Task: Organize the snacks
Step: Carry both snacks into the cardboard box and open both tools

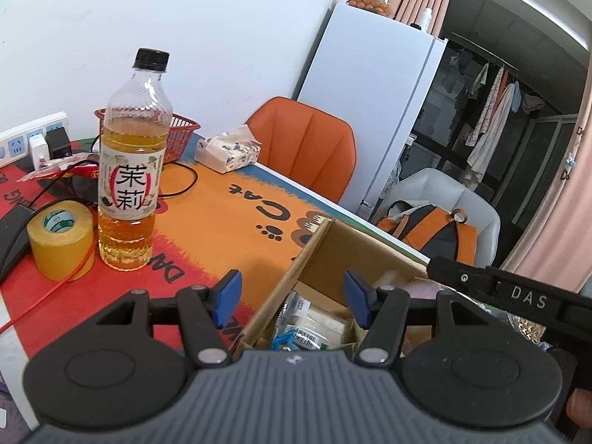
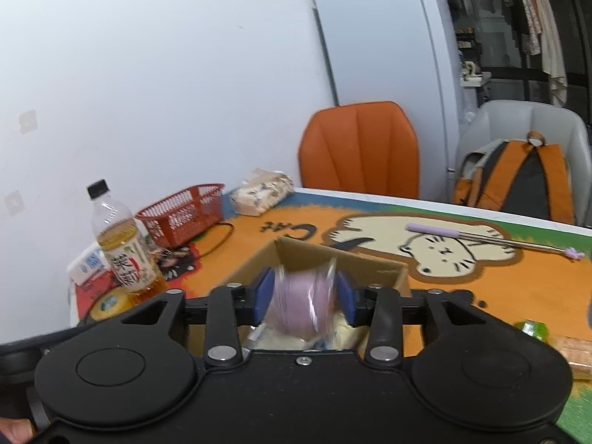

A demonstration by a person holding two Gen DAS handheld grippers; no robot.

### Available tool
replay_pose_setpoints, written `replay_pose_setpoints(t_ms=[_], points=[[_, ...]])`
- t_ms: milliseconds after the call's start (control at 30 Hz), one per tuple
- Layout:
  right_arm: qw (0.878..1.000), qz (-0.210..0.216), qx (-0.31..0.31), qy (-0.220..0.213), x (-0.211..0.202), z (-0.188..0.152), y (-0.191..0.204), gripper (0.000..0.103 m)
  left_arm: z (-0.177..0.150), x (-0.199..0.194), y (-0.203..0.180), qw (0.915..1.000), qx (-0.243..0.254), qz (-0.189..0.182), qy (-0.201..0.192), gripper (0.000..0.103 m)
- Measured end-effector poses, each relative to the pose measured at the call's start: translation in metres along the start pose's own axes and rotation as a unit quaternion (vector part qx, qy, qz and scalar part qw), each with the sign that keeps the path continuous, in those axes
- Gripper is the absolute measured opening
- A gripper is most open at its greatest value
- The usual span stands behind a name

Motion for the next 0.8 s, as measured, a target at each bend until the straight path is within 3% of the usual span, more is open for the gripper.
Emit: replay_pose_setpoints(t_ms=[133, 467, 800], points=[[1.000, -0.003, -0.002, 0.008, -0.003, -0.005, -0.001, 0.055, -0.001, -0.001, 0.000, 1.0000, 0.000, 0.001, 0.000, 0.060], [1.000, -0.018, 0.004, 0.017, -0.022, -0.015, -0.018, 0.057, -0.008, -0.003, -0.017, 0.9998, 0.017, 0.004, 0.002, 0.077], [0.999, -0.026, 0.019, 0.015, -0.044, -0.022, -0.043, 0.071, -0.016, -0.007, -0.040, 0.9992, 0.038, 0.013, 0.005, 0.089]])
Point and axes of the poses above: each gripper's, at about its wrist camera, not at the fingertips, and x roughly the way its jaws point, y to its left, z to its top, the point moved 5 cm from there along x, roughly the way its jaws point, and after that the axes turned 3 degrees about -z, right-handed, at the moved point
